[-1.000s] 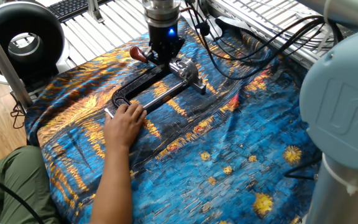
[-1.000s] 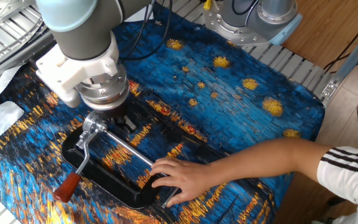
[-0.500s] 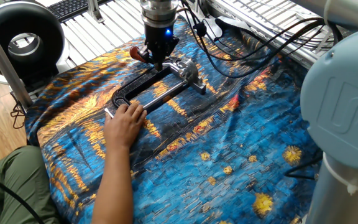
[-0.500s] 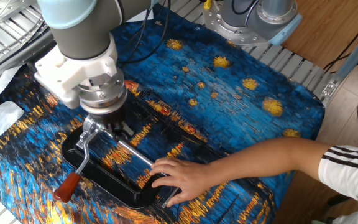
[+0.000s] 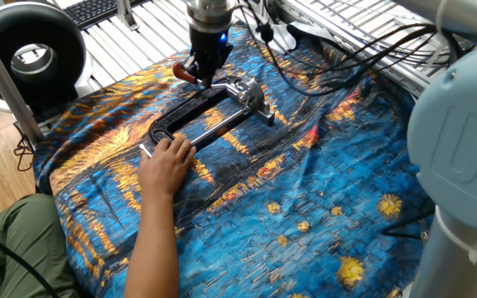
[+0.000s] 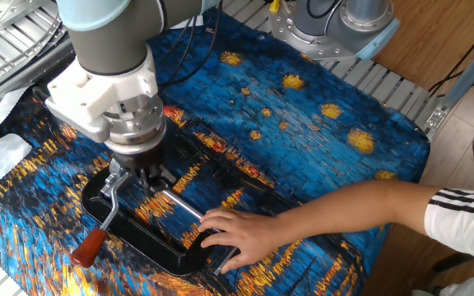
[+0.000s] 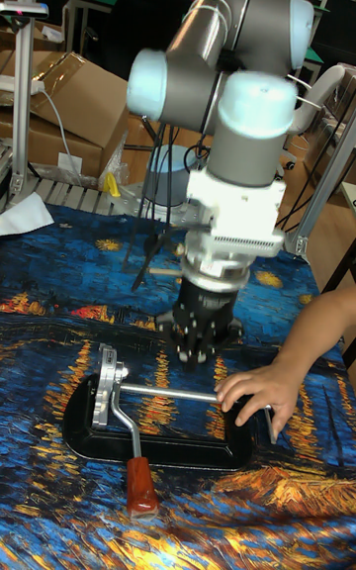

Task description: Push down the lever

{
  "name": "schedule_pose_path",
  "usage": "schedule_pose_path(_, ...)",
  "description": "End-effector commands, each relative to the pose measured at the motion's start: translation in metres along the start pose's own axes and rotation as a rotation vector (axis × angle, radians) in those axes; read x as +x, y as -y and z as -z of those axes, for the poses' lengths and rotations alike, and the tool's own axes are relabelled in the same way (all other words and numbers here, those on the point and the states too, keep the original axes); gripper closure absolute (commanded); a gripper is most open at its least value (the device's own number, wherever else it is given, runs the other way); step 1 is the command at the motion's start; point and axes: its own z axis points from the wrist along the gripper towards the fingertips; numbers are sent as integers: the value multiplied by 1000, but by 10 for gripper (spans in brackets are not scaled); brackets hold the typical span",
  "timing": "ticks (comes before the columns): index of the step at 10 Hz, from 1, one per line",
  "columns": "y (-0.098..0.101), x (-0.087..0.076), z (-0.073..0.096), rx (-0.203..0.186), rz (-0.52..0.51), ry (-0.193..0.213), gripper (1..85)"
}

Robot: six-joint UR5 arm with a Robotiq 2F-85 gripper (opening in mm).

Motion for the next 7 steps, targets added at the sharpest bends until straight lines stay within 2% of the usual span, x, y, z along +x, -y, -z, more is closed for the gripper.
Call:
schedule_pose_path(1,5,37,50,46,-41,-100,847)
schedule_pose_path(3,-3,44,68,57,-80,-107,847)
schedule_pose_path(4,-16,41,72,31,-105,-92,847)
schedule_pose_path(5,-24,36,70,0,-130,-80,847)
schedule_pose_path(6,-26,31,66,-6,-156,-82,847)
schedule_pose_path(7,-20,28,63,3,-159,-80,847)
